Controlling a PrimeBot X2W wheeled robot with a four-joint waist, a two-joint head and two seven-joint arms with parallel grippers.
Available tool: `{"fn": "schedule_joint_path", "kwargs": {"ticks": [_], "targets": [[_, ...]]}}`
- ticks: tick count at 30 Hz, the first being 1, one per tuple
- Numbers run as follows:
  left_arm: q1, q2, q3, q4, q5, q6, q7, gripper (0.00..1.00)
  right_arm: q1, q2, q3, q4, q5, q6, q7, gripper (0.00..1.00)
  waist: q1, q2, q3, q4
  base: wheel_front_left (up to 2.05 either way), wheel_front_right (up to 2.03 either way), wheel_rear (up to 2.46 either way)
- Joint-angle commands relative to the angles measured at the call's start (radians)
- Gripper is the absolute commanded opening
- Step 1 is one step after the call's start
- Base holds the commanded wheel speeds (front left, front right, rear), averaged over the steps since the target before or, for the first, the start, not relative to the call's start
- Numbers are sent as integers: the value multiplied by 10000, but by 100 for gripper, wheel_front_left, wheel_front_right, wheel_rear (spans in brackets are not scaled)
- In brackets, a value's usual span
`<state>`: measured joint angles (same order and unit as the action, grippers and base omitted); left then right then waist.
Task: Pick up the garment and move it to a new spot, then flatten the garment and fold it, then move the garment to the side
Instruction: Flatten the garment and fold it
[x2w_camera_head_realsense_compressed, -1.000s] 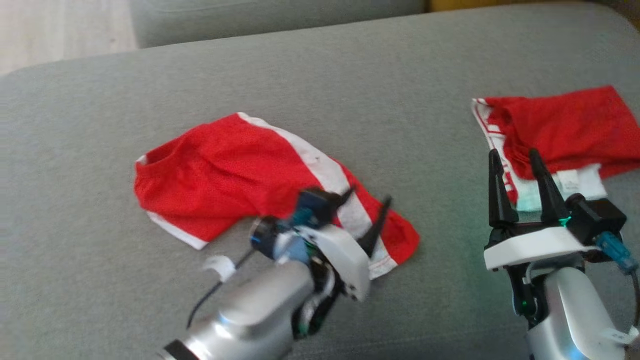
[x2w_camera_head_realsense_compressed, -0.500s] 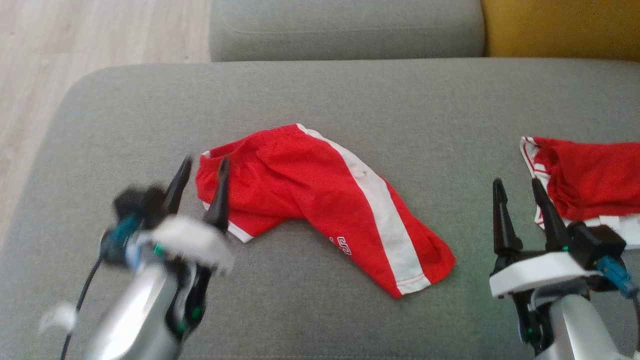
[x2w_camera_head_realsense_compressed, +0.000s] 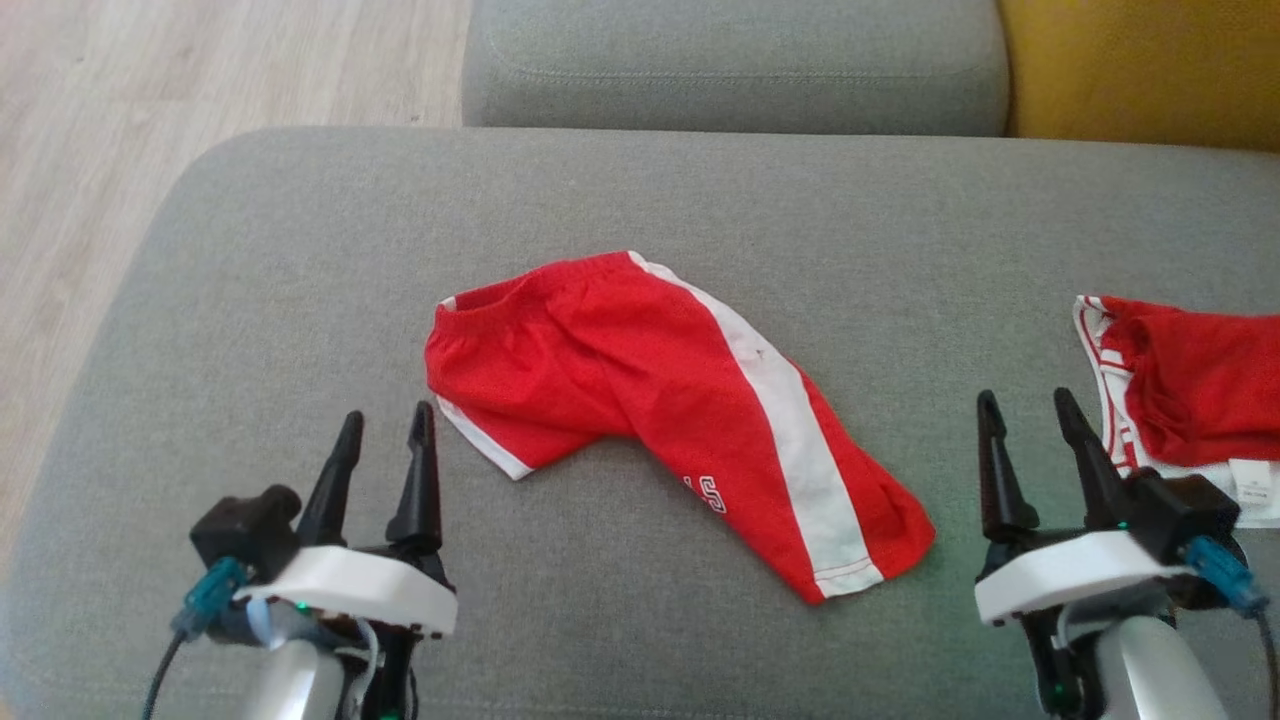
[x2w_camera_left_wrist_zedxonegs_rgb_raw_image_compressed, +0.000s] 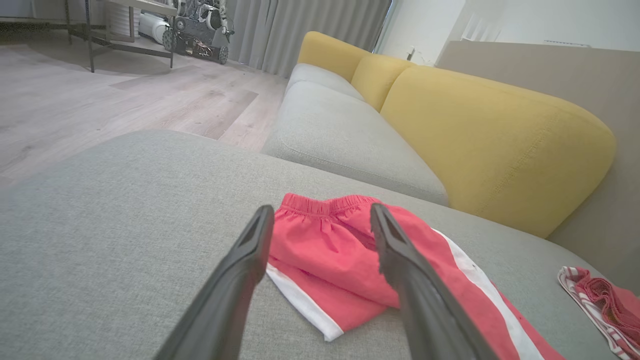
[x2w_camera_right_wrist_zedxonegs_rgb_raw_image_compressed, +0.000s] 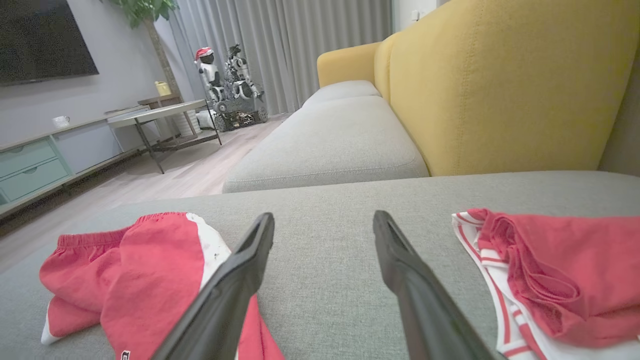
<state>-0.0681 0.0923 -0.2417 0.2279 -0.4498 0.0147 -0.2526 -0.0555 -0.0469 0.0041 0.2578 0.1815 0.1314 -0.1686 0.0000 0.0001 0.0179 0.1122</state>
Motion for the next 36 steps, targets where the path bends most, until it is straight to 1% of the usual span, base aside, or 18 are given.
{"fn": "schedule_joint_path", "kwargs": {"ticks": [1,3,5,7,8,10,14,17,20,25,29,36], "targets": [[-451,-54,457,-274,210,-156,-91,100,-533,-33,379,-434,-142,-7,99,100,0,-1,119,81,0,0,0],[-546,-172,574,-203,379,-311,-91,100,-803,-33,524,-510,-144,-7,243,100,0,-1,262,174,0,0,0],[-634,-265,680,-133,484,-422,-91,100,-1180,-48,755,-547,92,-7,490,100,0,-1,461,285,0,0,0],[-721,-333,668,-18,560,-546,-91,100,-1643,-296,1172,-516,313,-7,844,100,0,-1,718,451,0,0,0],[-721,-333,668,-18,560,-546,-91,100,-1643,-296,1172,-516,313,-7,844,100,0,-1,718,451,0,0,0],[-836,-377,598,83,609,-658,-91,100,-2185,-636,1672,-424,733,-7,1242,100,0,-1,972,640,0,0,0],[-1080,-412,409,217,550,-776,-91,100,-3370,-1404,2719,9,2017,-7,2283,100,0,-1,1490,1071,0,0,0],[-1296,-416,93,197,254,-736,-91,100,-4275,-1991,3404,437,3135,-7,3046,100,0,-1,1875,1459,0,0,0],[-1503,-418,-219,169,22,-660,-91,100,-5109,-2404,3827,946,4342,-7,3800,100,0,-1,2219,1833,0,0,0],[-1776,-419,-710,82,-307,-516,-91,100,-6327,-3036,4599,1648,5767,-7,4779,100,0,-1,2729,2394,0,0,0],[-1948,-420,-1024,10,-551,-416,-91,100,-7073,-3424,5108,2261,6430,-7,5245,100,0,-1,3070,2766,0,0,0],[-2068,-420,-1334,-35,-841,-269,-91,100,-7782,-3728,6109,3141,7101,-7,5805,100,0,-1,3356,3143,0,0,0]]}}
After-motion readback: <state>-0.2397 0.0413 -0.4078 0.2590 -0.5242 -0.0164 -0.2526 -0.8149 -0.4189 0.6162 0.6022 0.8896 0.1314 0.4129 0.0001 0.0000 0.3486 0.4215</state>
